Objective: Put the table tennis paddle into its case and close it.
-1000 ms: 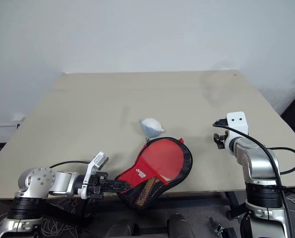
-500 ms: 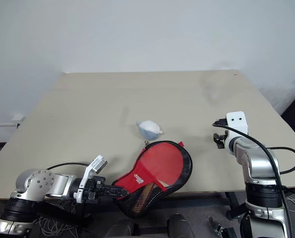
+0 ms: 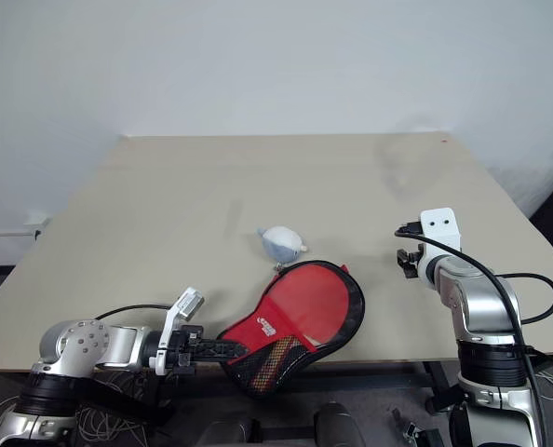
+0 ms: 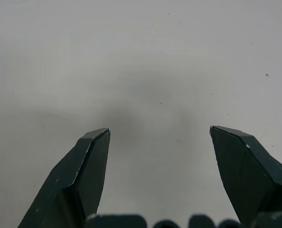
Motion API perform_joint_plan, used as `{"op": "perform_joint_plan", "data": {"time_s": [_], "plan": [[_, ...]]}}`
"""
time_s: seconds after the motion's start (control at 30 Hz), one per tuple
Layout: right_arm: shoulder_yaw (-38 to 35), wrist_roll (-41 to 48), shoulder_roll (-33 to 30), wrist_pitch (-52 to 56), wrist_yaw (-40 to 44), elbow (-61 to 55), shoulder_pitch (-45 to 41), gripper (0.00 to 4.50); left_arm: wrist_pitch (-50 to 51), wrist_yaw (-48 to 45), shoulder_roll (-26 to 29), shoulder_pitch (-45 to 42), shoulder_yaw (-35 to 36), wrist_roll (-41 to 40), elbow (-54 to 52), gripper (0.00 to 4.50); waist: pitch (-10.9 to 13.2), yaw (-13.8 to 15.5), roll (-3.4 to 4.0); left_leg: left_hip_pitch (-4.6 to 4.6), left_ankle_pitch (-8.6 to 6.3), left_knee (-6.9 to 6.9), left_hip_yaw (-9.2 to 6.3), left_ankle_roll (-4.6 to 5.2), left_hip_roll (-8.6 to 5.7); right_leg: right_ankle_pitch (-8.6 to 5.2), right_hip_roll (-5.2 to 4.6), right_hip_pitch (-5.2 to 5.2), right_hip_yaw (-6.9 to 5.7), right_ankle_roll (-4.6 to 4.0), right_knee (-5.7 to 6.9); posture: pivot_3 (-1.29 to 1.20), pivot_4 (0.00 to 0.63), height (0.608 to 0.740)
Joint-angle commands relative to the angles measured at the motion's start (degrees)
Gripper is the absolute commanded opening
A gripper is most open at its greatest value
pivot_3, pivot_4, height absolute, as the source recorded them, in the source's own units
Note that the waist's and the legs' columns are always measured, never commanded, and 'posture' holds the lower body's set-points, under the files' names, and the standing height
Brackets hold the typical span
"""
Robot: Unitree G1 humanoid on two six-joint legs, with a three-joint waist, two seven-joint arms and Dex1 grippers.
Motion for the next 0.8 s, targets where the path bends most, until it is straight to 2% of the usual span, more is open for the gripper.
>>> {"op": "perform_joint_plan", "data": {"time_s": [0.03,0.07,0.13,0.43,0.8], "plan": [[-0.8,-0.6,-0.5,-0.9,0.0,-0.8,-1.7,3.64,-1.3,-0.2,-0.4,-1.4,2.1,-0.6,-0.2,0.00,0.0,0.0,0.00,0.00,0.00,0.00,0.00,0.00,0.00,0.00,0.00,0.00,0.00,0.00,0.00,0.00,0.000,0.740],[-0.8,-0.6,-0.5,-0.9,0.0,-0.8,-1.7,3.64,-1.4,-0.2,-0.4,-1.4,2.0,-0.5,-0.2,0.00,0.0,0.0,0.00,0.00,0.00,0.00,0.00,0.00,0.00,0.00,0.00,0.00,0.00,0.00,0.00,0.00,0.000,0.740],[-0.7,-0.6,-0.5,-0.9,0.0,-0.8,-1.7,3.64,-1.5,-0.2,-0.3,-1.4,1.8,-0.3,-0.3,0.64,0.0,0.0,0.00,0.00,0.00,0.00,0.00,0.00,0.00,0.00,0.00,0.00,0.00,0.00,0.00,0.00,0.000,0.740],[-0.8,-0.6,-0.5,-0.9,0.0,-0.8,-1.8,3.64,-1.6,-0.3,0.3,-0.7,2.1,-0.4,-0.4,2.90,0.0,0.0,0.00,0.00,0.00,-0.03,0.00,0.00,0.00,0.00,0.00,-0.01,0.00,0.00,0.00,0.00,0.000,0.740],[-0.3,-0.6,-0.5,-1.5,0.2,0.4,-2.4,3.64,-4.6,5.4,-2.9,-3.0,9.7,1.2,7.3,2.90,0.0,0.0,-0.01,0.02,0.00,-0.03,-0.01,0.00,0.01,0.00,0.00,0.00,-0.02,0.00,0.00,0.00,0.000,0.740]]}}
